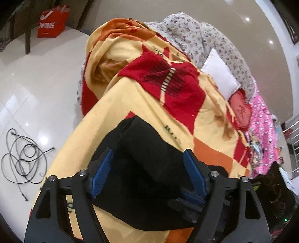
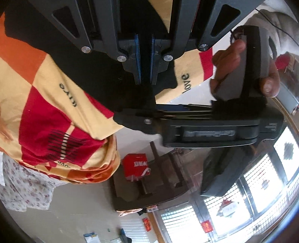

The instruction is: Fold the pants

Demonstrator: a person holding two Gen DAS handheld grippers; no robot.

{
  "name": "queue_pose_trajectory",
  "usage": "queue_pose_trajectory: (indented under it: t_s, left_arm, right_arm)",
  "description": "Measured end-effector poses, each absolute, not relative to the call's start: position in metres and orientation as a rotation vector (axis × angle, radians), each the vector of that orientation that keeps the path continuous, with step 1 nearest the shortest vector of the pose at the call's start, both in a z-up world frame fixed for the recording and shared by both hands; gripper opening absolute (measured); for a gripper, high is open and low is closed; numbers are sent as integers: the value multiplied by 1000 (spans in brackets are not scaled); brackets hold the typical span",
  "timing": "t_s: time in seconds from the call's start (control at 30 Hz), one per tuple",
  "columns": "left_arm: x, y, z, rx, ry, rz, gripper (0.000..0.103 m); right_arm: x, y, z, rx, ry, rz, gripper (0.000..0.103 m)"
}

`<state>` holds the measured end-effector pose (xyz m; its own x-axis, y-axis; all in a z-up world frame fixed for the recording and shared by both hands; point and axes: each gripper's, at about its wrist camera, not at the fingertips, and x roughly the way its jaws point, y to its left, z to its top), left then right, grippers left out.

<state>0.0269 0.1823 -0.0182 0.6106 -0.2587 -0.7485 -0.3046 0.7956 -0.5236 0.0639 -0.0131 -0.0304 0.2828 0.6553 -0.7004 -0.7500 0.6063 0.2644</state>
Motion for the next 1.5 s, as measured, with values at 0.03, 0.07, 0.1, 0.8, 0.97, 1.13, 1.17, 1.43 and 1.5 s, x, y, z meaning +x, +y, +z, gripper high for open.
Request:
queue_pose_trajectory:
  t_s: [0.03, 0.07, 0.1, 0.8, 0.97, 1.13, 1.17, 1.43, 1.5]
  left_arm:
    - [26, 183, -19, -675, 927, 38, 76]
    - [25, 183, -18, -679, 921, 33, 66]
    - [24, 182, -17, -677, 918, 21, 55]
    - [-8, 186, -3, -681, 867, -49, 15]
    - [-12, 187, 14, -668, 819, -58, 11]
    - [-11, 187, 8, -659, 845, -44, 11]
    - [-13, 189, 7, -663, 845, -41, 11]
    - [-28, 194, 6, -779, 784, -67, 71]
    - [-26, 195, 8, -799, 770, -72, 73]
  right_arm:
    - [63, -14, -29, -119, 870, 949, 8]
    - [61, -15, -28, -113, 868, 951, 8]
    - [60, -16, -26, -107, 866, 954, 8]
    - [23, -7, -46, -309, 746, 755, 58]
    - [40, -12, -51, -273, 780, 727, 15]
    - [52, -24, -39, -195, 790, 751, 6]
    - [53, -27, -38, -174, 793, 757, 6]
    - [49, -24, -39, -172, 814, 779, 6]
    - [50, -25, -40, -171, 819, 781, 6]
